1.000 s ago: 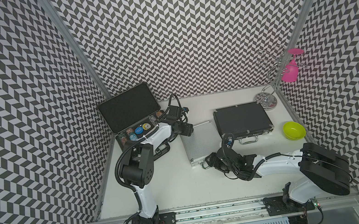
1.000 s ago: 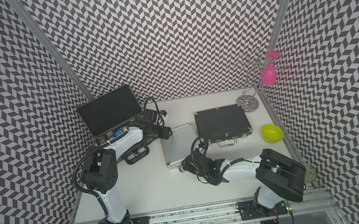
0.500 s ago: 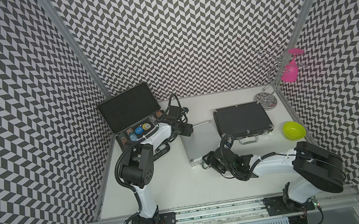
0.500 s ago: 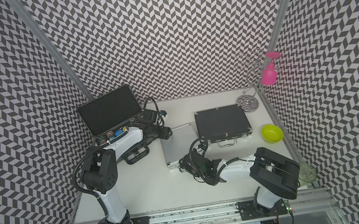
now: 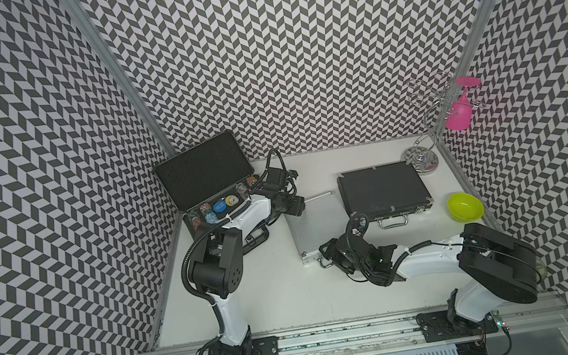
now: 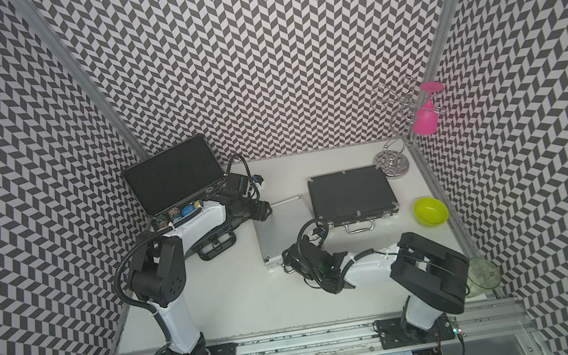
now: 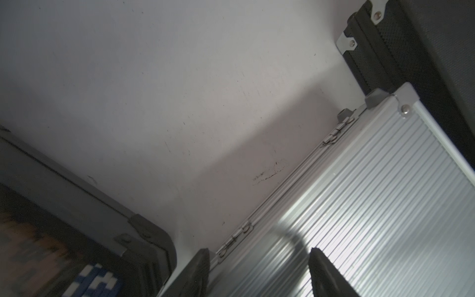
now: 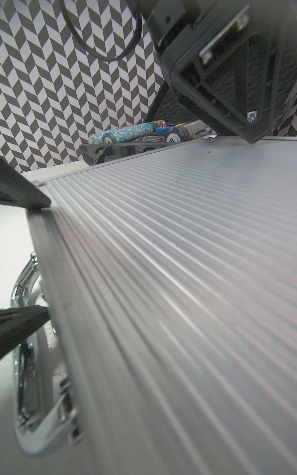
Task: Close the poker set cases
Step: Fasten the fastener on the poker set case.
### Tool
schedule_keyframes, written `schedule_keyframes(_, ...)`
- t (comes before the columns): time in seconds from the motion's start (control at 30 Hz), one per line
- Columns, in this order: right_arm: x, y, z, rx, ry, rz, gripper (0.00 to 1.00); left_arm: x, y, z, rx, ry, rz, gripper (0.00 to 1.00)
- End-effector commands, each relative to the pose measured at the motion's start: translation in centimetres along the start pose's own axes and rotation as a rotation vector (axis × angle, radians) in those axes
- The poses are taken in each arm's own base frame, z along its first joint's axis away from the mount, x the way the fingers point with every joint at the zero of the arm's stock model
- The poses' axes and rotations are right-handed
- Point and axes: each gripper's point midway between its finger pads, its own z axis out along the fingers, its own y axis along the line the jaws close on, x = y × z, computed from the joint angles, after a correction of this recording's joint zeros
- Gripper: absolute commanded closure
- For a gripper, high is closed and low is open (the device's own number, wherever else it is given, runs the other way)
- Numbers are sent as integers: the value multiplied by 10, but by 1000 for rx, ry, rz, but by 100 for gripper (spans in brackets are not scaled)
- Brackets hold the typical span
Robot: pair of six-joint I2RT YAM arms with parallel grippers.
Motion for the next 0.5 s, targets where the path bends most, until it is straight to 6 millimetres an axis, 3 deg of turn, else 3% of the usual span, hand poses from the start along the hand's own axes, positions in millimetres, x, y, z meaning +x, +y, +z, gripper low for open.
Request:
schedule_keyframes(0.0,-6,-6,6,31,-45,12,40,41,3,0,-4,145,-55,36)
schedule_keyframes(0.47,-9,-22,14,84,-62,11,36,44,0,1,11,150,-59,38)
